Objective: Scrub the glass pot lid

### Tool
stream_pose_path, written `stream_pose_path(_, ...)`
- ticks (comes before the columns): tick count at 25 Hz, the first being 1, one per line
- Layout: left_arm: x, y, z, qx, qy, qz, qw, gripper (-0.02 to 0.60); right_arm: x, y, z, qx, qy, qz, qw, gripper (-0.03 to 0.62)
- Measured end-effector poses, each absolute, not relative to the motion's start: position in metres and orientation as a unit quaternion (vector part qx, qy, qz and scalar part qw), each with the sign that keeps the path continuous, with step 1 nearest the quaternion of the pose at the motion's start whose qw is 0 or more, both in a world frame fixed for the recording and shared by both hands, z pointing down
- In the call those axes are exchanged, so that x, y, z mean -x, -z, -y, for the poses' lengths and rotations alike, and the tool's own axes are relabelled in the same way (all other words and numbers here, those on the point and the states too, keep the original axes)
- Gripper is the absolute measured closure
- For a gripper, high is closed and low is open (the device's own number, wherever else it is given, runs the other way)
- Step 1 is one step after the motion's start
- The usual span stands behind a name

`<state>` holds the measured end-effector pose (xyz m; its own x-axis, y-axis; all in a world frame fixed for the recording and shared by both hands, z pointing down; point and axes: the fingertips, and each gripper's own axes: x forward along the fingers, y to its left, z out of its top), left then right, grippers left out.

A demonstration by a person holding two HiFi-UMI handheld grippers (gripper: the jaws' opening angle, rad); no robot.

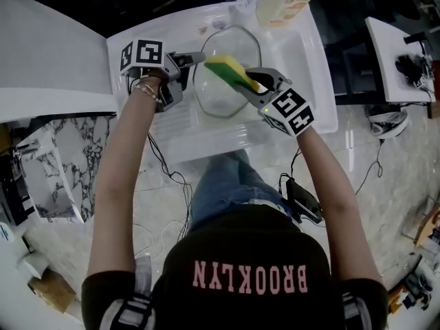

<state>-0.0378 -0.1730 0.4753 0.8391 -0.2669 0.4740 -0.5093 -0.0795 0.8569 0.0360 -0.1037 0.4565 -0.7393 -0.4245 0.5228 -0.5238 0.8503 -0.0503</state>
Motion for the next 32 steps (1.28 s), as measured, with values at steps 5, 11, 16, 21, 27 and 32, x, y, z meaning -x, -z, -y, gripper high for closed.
stream_pose_path(5, 0.044, -0.481, 0.176, -0.72, -0.092, 0.271, 0.633, 0.517, -0.021, -0.463, 0.118, -0.298, -0.126, 0.92, 0.221, 0.491)
stream_pose_path(11, 0.051, -0.487, 0.178, -0.713, -0.093, 0.284, 0.635, 0.515, -0.019, -0.497, 0.096, -0.269, -0.047, 0.918, 0.289, 0.493)
stream_pose_path(16, 0.055, -0.49, 0.179, -0.713, -0.094, 0.286, 0.633, 0.514, -0.029, -0.519, 0.079, -0.222, 0.001, 0.914, 0.339, 0.494)
stream_pose_path(21, 0.056, -0.492, 0.18, -0.712, -0.093, 0.282, 0.637, 0.512, -0.038, -0.538, 0.068, -0.149, 0.058, 0.911, 0.38, 0.494)
stream_pose_path(27, 0.058, -0.495, 0.18, -0.711, -0.093, 0.28, 0.639, 0.511, -0.057, -0.566, 0.054, -0.047, 0.109, 0.9, 0.42, 0.496)
stream_pose_path(32, 0.062, -0.497, 0.18, -0.709, -0.092, 0.279, 0.641, 0.511, -0.069, -0.588, 0.049, 0.029, 0.126, 0.876, 0.465, 0.497)
